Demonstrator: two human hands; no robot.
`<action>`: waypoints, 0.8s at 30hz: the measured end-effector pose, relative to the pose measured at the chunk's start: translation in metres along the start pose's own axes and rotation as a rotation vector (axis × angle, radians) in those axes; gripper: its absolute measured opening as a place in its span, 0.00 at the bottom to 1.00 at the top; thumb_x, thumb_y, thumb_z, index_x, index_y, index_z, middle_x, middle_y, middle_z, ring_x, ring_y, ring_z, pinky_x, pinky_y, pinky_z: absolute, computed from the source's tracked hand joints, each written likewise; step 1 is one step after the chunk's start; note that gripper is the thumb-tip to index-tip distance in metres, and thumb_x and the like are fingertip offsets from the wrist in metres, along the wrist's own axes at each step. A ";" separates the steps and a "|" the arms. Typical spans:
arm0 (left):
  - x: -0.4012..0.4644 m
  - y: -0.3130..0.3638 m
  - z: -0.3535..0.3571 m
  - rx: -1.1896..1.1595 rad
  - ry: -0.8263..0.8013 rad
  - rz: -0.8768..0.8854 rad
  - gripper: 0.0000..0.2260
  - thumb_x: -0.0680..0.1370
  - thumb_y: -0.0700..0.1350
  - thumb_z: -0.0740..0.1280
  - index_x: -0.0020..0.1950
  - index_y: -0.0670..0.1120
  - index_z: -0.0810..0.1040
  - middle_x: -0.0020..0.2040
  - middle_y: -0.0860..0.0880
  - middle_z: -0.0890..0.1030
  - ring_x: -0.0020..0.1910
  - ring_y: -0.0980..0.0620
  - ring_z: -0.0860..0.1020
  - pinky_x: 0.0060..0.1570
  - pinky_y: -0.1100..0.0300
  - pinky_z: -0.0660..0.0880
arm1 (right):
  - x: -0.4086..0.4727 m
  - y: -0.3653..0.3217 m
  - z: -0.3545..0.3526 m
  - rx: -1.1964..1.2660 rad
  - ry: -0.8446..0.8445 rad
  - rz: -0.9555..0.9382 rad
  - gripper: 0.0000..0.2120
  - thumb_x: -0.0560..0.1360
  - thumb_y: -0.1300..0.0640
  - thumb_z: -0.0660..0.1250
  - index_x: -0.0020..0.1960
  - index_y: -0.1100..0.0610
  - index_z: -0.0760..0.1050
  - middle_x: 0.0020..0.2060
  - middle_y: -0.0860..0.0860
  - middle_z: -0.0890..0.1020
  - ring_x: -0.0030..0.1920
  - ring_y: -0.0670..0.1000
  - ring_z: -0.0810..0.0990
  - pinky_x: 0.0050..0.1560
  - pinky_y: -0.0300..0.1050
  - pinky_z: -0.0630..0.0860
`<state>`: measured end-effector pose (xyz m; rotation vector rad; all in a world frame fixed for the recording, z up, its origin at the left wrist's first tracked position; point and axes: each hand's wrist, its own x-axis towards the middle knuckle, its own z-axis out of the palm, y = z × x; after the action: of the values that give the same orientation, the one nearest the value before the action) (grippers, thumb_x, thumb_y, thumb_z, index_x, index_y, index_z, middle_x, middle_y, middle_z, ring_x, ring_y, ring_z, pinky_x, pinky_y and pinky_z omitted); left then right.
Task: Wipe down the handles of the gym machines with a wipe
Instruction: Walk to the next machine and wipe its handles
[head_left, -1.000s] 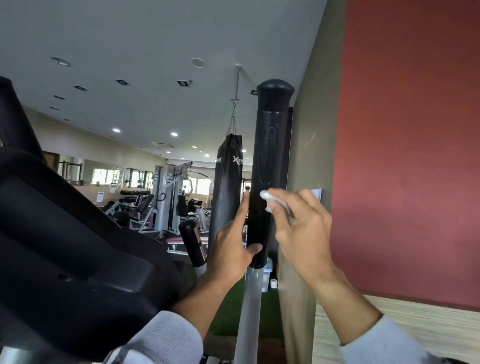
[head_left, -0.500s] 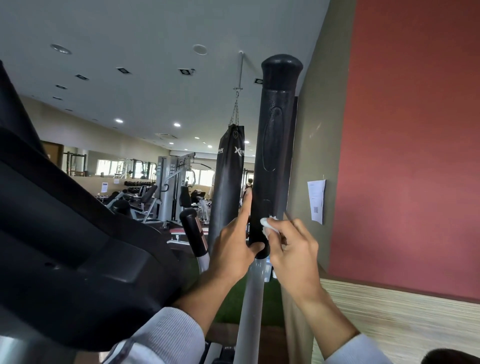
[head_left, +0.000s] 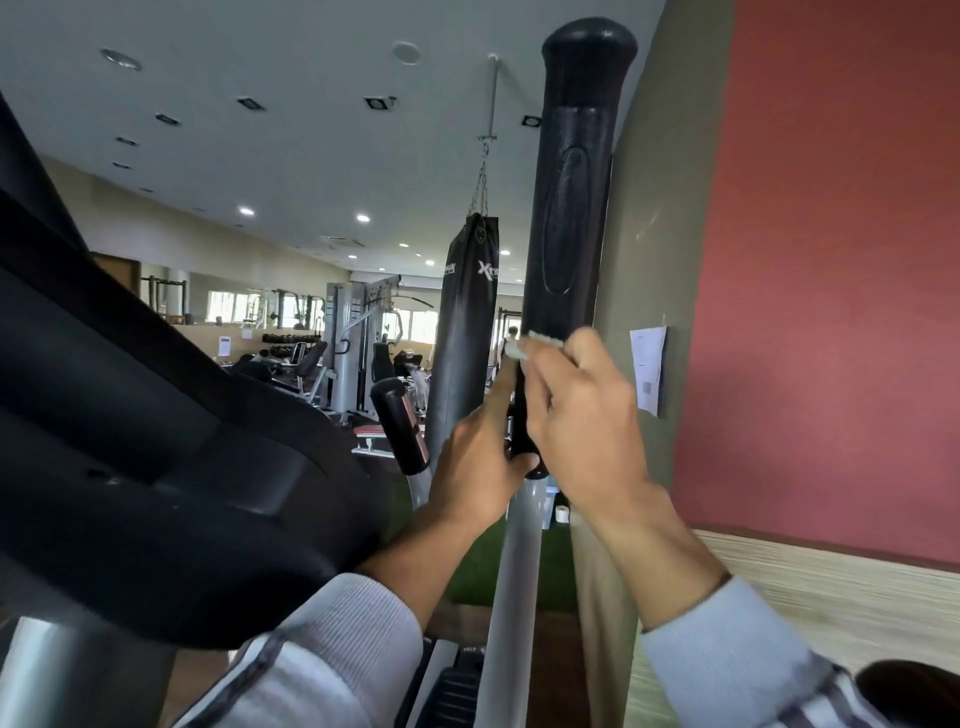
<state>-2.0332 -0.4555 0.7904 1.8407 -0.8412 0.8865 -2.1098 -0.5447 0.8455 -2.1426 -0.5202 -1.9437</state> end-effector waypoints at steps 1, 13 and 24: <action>-0.001 -0.001 0.000 -0.012 -0.011 -0.010 0.50 0.73 0.38 0.72 0.73 0.72 0.40 0.53 0.49 0.82 0.45 0.49 0.83 0.41 0.48 0.81 | -0.013 0.004 0.004 -0.012 -0.031 -0.007 0.14 0.72 0.68 0.70 0.57 0.60 0.81 0.38 0.55 0.72 0.31 0.54 0.76 0.31 0.45 0.78; -0.011 -0.013 0.004 0.096 -0.077 -0.038 0.54 0.73 0.39 0.72 0.70 0.73 0.31 0.46 0.49 0.83 0.39 0.50 0.82 0.42 0.48 0.81 | -0.068 0.018 0.003 0.167 -0.010 0.239 0.14 0.72 0.67 0.72 0.54 0.54 0.83 0.41 0.50 0.77 0.36 0.45 0.80 0.45 0.33 0.76; -0.010 -0.016 0.009 0.062 -0.031 -0.024 0.49 0.74 0.40 0.72 0.77 0.65 0.38 0.61 0.45 0.81 0.54 0.49 0.82 0.55 0.52 0.79 | -0.044 0.025 0.009 0.124 0.104 0.087 0.09 0.75 0.66 0.68 0.54 0.60 0.82 0.40 0.54 0.75 0.36 0.41 0.70 0.48 0.21 0.66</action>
<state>-2.0224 -0.4557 0.7724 1.9185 -0.8175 0.8797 -2.0948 -0.5698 0.8026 -1.9449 -0.5063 -1.9113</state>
